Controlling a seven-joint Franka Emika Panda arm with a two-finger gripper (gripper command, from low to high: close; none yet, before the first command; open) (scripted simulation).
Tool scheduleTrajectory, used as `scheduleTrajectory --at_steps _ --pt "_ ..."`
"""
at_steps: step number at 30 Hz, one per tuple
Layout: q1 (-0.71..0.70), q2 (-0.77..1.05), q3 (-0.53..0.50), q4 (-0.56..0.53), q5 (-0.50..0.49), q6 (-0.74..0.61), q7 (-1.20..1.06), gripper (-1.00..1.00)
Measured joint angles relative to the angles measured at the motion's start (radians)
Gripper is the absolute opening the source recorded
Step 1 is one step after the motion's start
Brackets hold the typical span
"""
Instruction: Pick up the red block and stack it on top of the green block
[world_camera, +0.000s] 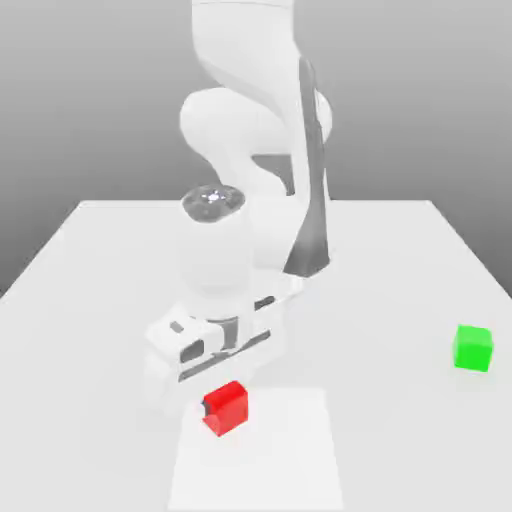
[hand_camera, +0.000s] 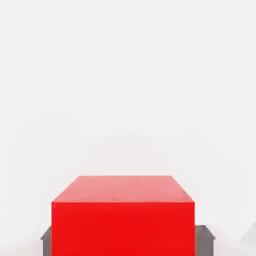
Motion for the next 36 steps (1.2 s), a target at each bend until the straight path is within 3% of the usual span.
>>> scheduleTrajectory --at_steps 2,7,10,26,32,33,36 --pt "-0.008 0.008 0.009 0.001 0.004 0.007 -0.004 -1.00" --pt "0.009 -0.148 -0.040 -0.023 -0.115 -0.123 0.084 -1.00" --pt "0.006 -0.230 -0.016 -0.028 -0.156 -0.198 0.118 -1.00" --pt "0.741 -0.251 0.331 0.104 -0.126 -0.351 0.208 -1.00" --pt "0.783 -0.089 0.303 0.123 -0.224 -0.210 0.288 -1.00" --pt "0.790 -0.057 0.292 0.124 -0.244 -0.181 0.302 1.00" --pt "0.790 -0.057 0.292 0.124 -0.244 -0.181 0.302 1.00"
